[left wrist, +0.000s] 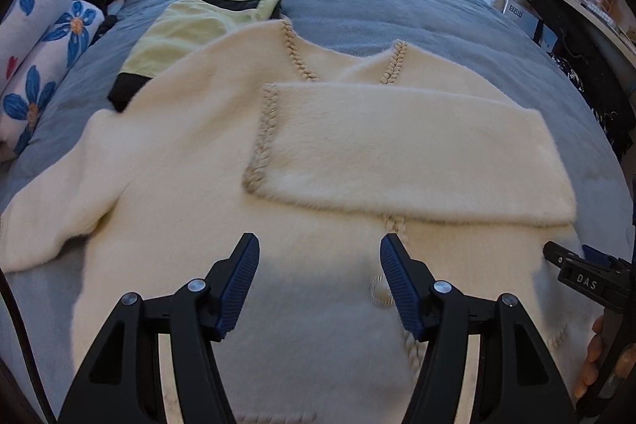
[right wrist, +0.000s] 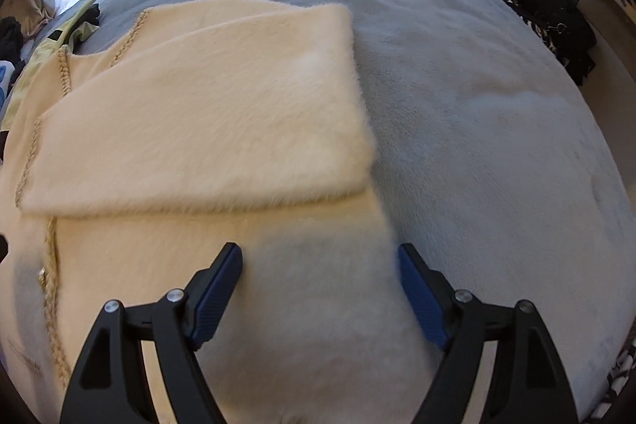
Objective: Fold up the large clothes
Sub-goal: 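Move the left gripper over to the other sleeve cuff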
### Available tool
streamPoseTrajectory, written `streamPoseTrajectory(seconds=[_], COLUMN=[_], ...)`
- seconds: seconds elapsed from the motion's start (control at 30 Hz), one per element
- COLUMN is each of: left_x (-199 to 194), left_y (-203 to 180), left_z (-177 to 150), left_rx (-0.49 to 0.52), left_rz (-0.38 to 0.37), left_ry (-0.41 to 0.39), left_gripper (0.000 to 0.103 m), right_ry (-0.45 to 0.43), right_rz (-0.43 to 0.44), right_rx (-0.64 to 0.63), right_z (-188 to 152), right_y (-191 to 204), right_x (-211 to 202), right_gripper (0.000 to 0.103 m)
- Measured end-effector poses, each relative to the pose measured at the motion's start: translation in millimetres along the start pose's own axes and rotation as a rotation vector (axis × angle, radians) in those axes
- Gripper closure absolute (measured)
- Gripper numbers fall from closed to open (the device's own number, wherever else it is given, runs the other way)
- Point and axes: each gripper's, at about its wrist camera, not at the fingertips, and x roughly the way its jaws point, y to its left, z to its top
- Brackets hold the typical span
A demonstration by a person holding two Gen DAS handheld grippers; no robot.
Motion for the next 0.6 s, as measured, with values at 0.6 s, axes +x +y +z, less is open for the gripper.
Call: streamPoseTrajectory(seconds=[0.6], left_x=[-94], left_y=[98], left_z=[-67], left_rx=[-0.043], left_rz=[0.053], left_ry=[-0.031], left_gripper=[0.040], right_ry=[-0.097], right_rz=[0.123], right_rx=[-0.191], right_z=[-82], right_y=[101], right_x=[-114], right_gripper=[0.023])
